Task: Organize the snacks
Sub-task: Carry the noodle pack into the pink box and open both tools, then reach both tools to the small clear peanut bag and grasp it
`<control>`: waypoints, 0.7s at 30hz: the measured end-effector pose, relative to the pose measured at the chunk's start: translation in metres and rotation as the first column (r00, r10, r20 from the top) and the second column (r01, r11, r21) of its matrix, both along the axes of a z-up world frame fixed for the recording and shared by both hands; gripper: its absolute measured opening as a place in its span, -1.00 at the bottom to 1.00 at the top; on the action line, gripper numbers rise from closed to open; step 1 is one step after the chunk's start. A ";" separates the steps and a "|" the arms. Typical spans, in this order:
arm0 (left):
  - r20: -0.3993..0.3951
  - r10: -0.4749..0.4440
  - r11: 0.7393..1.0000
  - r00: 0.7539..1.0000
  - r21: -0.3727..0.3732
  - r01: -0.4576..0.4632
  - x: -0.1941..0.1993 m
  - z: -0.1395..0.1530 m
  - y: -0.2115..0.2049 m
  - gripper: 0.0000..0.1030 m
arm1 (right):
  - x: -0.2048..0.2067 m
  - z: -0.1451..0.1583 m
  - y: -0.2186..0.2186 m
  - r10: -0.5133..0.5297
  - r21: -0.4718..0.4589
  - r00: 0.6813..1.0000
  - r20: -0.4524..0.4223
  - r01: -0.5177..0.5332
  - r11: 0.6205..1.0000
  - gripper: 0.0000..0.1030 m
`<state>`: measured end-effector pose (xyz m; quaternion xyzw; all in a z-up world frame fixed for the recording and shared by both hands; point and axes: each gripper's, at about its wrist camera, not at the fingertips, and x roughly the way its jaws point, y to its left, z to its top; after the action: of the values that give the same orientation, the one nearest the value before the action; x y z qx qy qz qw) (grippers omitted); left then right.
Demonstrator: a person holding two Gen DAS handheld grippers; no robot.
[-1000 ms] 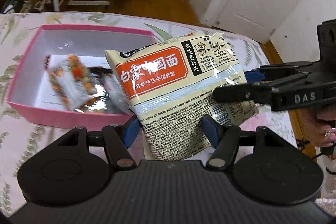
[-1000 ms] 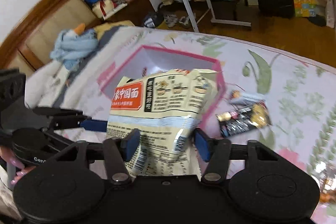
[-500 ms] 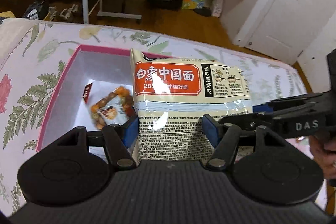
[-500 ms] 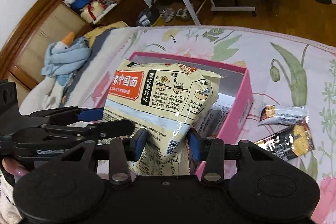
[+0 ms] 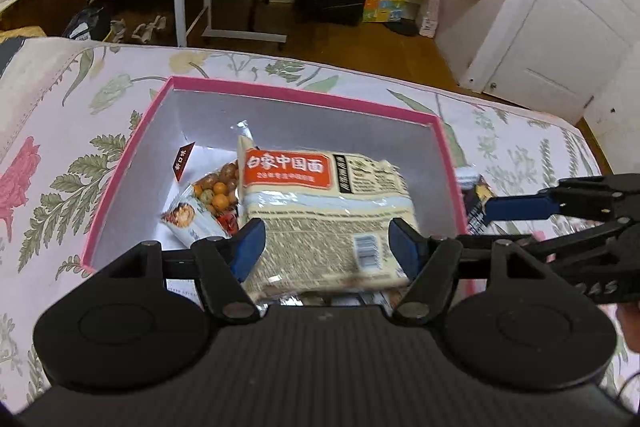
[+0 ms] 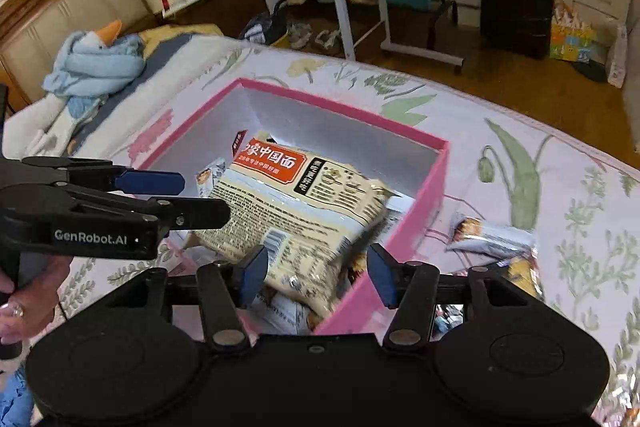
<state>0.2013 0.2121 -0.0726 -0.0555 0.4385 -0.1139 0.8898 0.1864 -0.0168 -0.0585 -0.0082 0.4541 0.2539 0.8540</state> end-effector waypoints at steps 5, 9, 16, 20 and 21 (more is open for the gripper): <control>-0.007 -0.043 0.999 0.999 0.009 0.043 -0.023 0.021 -0.013 0.31 | -0.028 0.020 -0.034 -0.035 0.020 0.999 0.034 0.035 0.999 0.18; 0.002 -0.095 0.995 0.995 0.025 0.095 -0.041 0.040 -0.031 0.31 | -0.047 0.038 -0.060 -0.069 0.031 0.996 0.064 0.067 0.997 0.18; 0.057 -0.183 0.983 0.981 0.027 0.182 -0.069 0.072 -0.071 0.31 | -0.068 0.064 -0.107 -0.110 0.058 0.989 0.100 0.105 0.993 0.22; 0.065 -0.243 0.970 0.968 0.023 0.242 -0.078 0.078 -0.098 0.31 | -0.074 0.067 -0.133 -0.152 0.048 0.982 0.112 0.147 0.988 0.22; 0.062 -0.258 0.966 0.964 0.025 0.257 -0.080 0.078 -0.106 0.31 | -0.076 0.067 -0.140 -0.161 0.053 0.981 0.113 0.156 0.986 0.23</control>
<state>0.1216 0.1066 0.0058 0.0131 0.4139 -0.2265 0.8816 0.1104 -0.1564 0.0090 0.0317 0.3969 0.1941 0.8965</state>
